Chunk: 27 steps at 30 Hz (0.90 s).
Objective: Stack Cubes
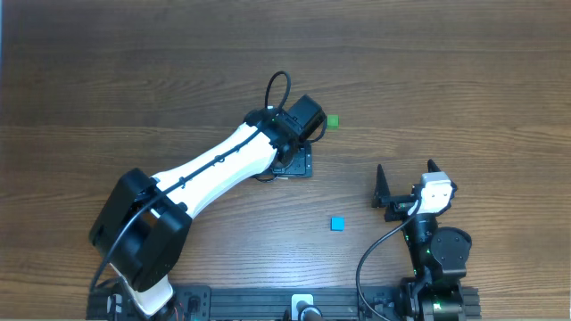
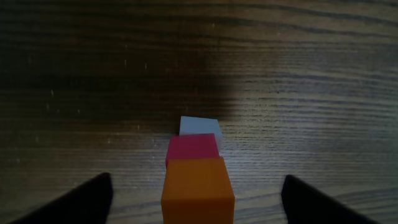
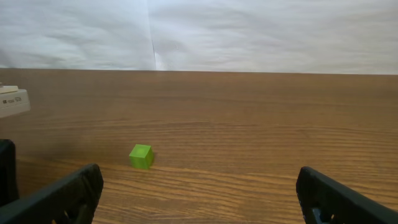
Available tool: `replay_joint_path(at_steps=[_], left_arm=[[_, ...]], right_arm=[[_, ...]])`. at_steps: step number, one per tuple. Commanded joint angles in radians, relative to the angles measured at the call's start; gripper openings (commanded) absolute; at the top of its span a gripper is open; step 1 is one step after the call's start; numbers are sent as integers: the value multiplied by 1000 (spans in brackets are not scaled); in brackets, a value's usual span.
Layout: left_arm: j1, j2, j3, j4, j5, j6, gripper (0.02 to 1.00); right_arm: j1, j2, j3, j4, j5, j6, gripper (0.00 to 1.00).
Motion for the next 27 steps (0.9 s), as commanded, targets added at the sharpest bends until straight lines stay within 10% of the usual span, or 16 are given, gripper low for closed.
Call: replay_joint_path(at_steps=[1,12,27], left_arm=[[-3,11,19,2,2,-2,998],[51,-233,19,41,-231,-22,1000],[387,-743,-128,259,-121,297,993]], right_arm=[[2,0,-6,-2,-2,-1,993],[2,0,-6,-2,-2,-1,993],[2,0,-6,-2,-2,-1,991]])
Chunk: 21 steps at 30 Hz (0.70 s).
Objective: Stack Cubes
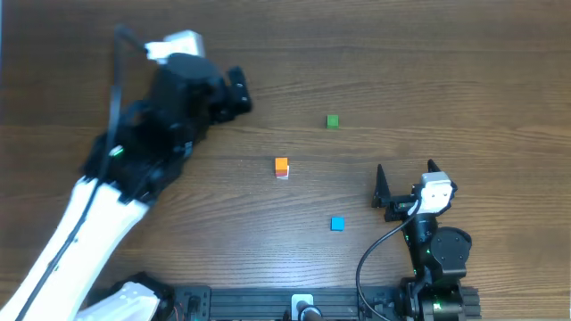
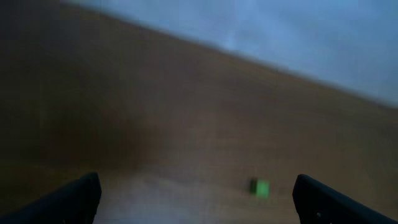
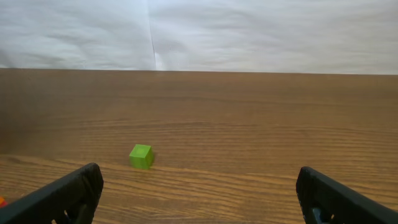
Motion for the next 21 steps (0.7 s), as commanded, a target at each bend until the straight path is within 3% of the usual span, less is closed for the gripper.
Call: replay_joint_path(at_steps=[1,13,21], left_arm=[[127,-117,-122,79,110,157,996],[452,-665,-658,414,415,427,996],[526,-941,-954,501,456,529,987]], right_arm=[[2,0,-6,-2,-2,-1,991],[2,0,-6,-2,-2,-1,993],[2,0,-6,-2,-2,-1,991]])
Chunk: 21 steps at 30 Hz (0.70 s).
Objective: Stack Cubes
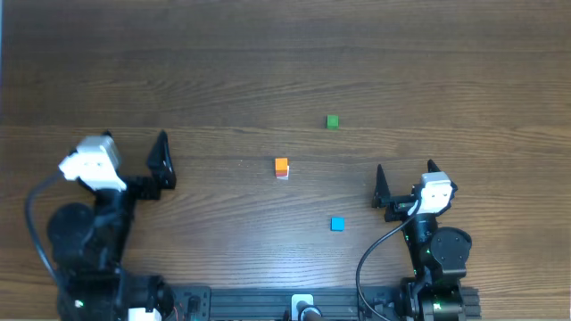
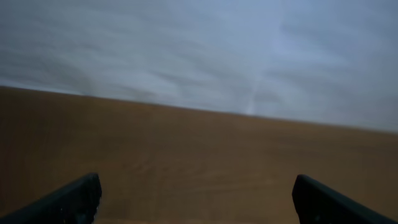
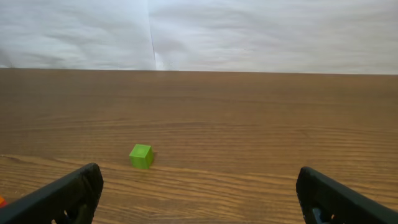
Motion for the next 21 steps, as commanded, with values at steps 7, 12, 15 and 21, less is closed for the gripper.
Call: replay_joint_path(at_steps=[7,12,15,21], left_arm=[[10,-225,-295,188,49,99,989],[8,-314,-388,265,69,98,993],[8,-362,-435,310,93,98,993],[-5,-362,-466,318,101,99,998]], right_arm=[[2,-1,-6,-2,-3,-1,993],[2,-1,-6,-2,-3,-1,991],[2,-1,-6,-2,-3,-1,993],[2,-1,-6,-2,-3,-1,993]])
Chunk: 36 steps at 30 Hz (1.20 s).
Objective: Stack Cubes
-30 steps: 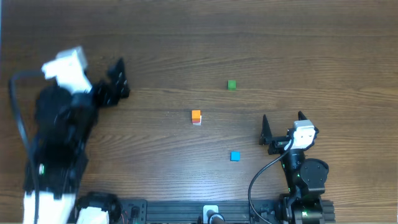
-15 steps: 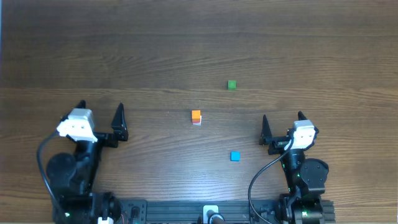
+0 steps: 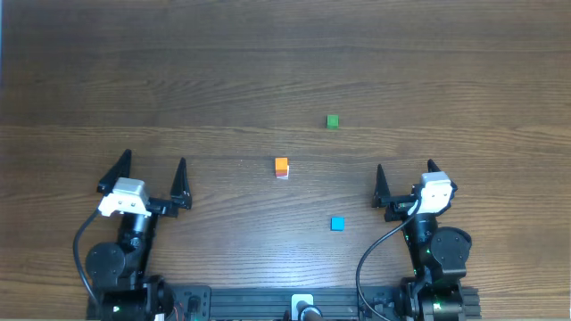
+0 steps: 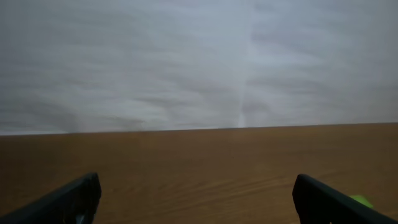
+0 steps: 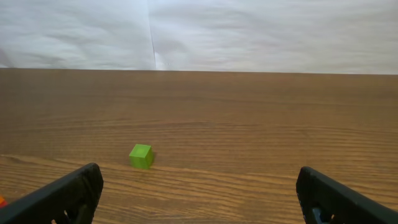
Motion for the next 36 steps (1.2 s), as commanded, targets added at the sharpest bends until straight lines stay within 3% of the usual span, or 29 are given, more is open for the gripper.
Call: replay_joint_path(at_steps=[1,7,36], left_arm=[[-14,-11,-27,-21,23,19,998],[-19,-11,-27,-137,23,18,998],[-19,-8,-27,-133,23,18,998]], right_arm=[[2,-1,-6,-2,-3,-1,993],[2,-1,-6,-2,-3,-1,993],[2,-1,-6,-2,2,-2,993]])
